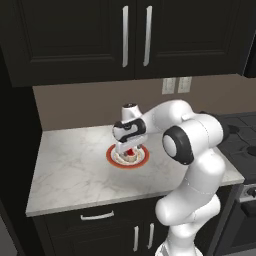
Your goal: Place the steak on the counter behind the older steak on the same shelf of the fridge to maintain FIFO order. Close the fridge door when finished.
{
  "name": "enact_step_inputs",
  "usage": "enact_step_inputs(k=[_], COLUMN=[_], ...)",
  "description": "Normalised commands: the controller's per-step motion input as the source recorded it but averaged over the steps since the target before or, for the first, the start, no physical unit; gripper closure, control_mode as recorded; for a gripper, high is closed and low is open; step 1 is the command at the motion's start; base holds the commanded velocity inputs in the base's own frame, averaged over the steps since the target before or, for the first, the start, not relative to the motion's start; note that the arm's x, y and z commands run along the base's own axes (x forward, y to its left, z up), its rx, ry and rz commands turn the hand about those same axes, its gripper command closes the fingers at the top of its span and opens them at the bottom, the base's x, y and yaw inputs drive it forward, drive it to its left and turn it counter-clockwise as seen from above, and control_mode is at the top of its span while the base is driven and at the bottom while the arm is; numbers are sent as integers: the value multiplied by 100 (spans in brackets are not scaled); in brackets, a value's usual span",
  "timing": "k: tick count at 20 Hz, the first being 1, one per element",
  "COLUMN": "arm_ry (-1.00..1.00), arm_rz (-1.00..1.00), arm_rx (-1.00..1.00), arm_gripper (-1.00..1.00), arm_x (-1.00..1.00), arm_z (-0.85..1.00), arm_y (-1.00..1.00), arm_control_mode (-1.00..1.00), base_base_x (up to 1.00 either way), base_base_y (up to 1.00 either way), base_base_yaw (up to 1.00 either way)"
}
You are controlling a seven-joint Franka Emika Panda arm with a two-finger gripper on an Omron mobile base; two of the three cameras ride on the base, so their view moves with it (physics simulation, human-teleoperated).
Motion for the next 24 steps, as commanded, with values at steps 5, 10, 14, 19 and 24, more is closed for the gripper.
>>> enact_step_inputs(k=[5,10,14,19,24], arm_ry=[-9,0,0,0,0], arm_rz=[0,0,0,0,0], arm_rx=[0,1,3,7,8], arm_gripper=[-100,-100,-100,-100,-100], arm_x=[8,0,0,-15,-18], arm_z=[-23,-4,0,-2,-7], arm_y=[-3,0,0,0,0], arm_control_mode=[-100,-100,-100,-100,-100], base_base_x=[0,0,0,0,0], base_base_y=[0,0,0,0,0], base_base_yaw=[0,0,0,0,0])
